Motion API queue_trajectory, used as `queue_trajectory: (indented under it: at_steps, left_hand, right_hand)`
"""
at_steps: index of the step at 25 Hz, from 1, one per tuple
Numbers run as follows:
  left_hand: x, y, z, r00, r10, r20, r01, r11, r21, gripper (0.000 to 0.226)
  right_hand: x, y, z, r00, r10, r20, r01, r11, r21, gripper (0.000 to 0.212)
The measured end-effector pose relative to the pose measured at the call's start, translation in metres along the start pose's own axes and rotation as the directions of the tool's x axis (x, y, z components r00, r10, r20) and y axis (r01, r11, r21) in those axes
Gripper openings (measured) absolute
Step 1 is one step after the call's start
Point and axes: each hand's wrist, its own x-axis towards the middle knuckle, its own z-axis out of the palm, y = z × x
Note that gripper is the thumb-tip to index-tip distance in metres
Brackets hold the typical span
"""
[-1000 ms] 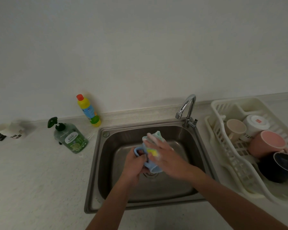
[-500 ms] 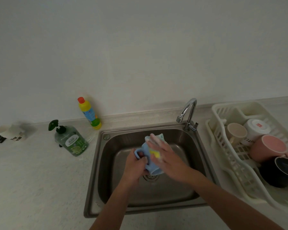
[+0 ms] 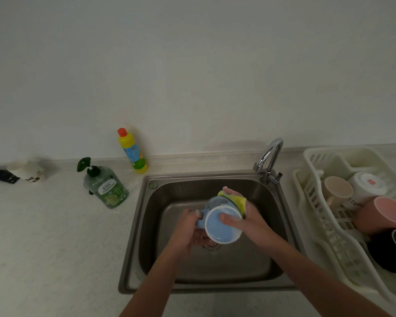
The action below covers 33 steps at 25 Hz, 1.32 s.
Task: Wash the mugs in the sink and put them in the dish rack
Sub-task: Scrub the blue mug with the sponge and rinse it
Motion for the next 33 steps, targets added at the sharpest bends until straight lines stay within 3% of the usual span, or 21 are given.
queue_trajectory:
  at_steps: [2, 4, 6, 8, 10, 14, 16, 18, 19, 20, 22, 25, 27, 29, 33]
  left_hand:
    - [0.001, 0.001, 0.001, 0.973, 0.22, -0.071, -0.193, 0.942, 0.276, 0.014]
    - [0.002, -0.002, -0.002, 0.926, 0.378, 0.012, -0.355, 0.858, 0.37, 0.019]
    - [0.005, -0.006, -0.014, 0.908, 0.374, 0.188, -0.418, 0.826, 0.377, 0.019]
    - [0.007, -0.009, -0.021, 0.903, 0.254, 0.348, -0.387, 0.832, 0.397, 0.029]
    - [0.009, -0.012, -0.02, 0.906, 0.172, 0.387, -0.359, 0.798, 0.485, 0.04]
    - [0.013, -0.014, -0.01, 0.926, 0.2, 0.32, -0.351, 0.766, 0.538, 0.019]
    - [0.016, -0.016, -0.008, 0.939, 0.21, 0.273, -0.331, 0.766, 0.551, 0.02]
    - [0.02, -0.017, -0.008, 0.956, 0.205, 0.21, -0.29, 0.768, 0.572, 0.025]
    - [0.022, -0.019, -0.008, 0.962, 0.206, 0.178, -0.272, 0.768, 0.58, 0.027]
    - [0.023, -0.02, -0.007, 0.965, 0.211, 0.155, -0.261, 0.77, 0.582, 0.028]
    - [0.024, -0.022, -0.007, 0.97, 0.217, 0.11, -0.24, 0.784, 0.572, 0.028]
    - [0.024, -0.025, -0.008, 0.976, 0.201, 0.078, -0.207, 0.771, 0.603, 0.032]
    - [0.025, -0.028, -0.004, 0.976, 0.196, 0.09, -0.206, 0.726, 0.656, 0.038]
    - [0.024, -0.031, 0.003, 0.976, 0.201, 0.08, -0.205, 0.74, 0.641, 0.038]
    - [0.023, -0.031, 0.002, 0.979, 0.205, -0.003, -0.166, 0.802, 0.574, 0.031]
  right_hand:
    - [-0.001, 0.003, 0.004, 0.991, 0.125, -0.044, -0.118, 0.983, 0.137, 0.07]
    - [-0.003, 0.003, 0.006, 0.969, 0.248, -0.017, -0.23, 0.918, 0.322, 0.055]
    - [-0.004, 0.001, 0.003, 0.952, 0.304, 0.029, -0.288, 0.862, 0.417, 0.044]
    - [-0.003, 0.0, -0.004, 0.939, 0.334, 0.079, -0.337, 0.852, 0.401, 0.043]
    - [-0.003, 0.003, -0.01, 0.929, 0.352, 0.11, -0.369, 0.87, 0.327, 0.043]
    - [0.007, 0.017, -0.017, 0.956, 0.29, -0.04, -0.274, 0.934, 0.23, 0.046]
    - [0.007, 0.02, -0.02, 0.982, 0.151, -0.111, -0.142, 0.986, 0.082, 0.042]
    - [0.007, 0.019, -0.018, 0.998, 0.039, -0.051, -0.047, 0.984, -0.171, 0.031]
    - [0.008, 0.023, -0.017, 1.0, 0.013, -0.002, -0.013, 0.927, -0.374, 0.034]
    - [0.009, 0.027, -0.016, 1.0, -0.01, 0.021, 0.021, 0.8, -0.599, 0.046]
    - [0.008, 0.037, -0.021, 0.988, -0.153, 0.015, 0.098, 0.559, -0.823, 0.068]
    - [-0.003, 0.048, -0.029, 0.932, -0.355, 0.075, 0.291, 0.606, -0.741, 0.054]
    - [-0.006, 0.051, -0.023, 0.928, -0.339, 0.153, 0.344, 0.626, -0.7, 0.044]
    - [0.002, 0.045, -0.022, 0.952, -0.255, 0.168, 0.3, 0.681, -0.668, 0.043]
    - [0.003, 0.031, -0.039, 0.994, -0.107, 0.026, 0.091, 0.675, -0.732, 0.042]
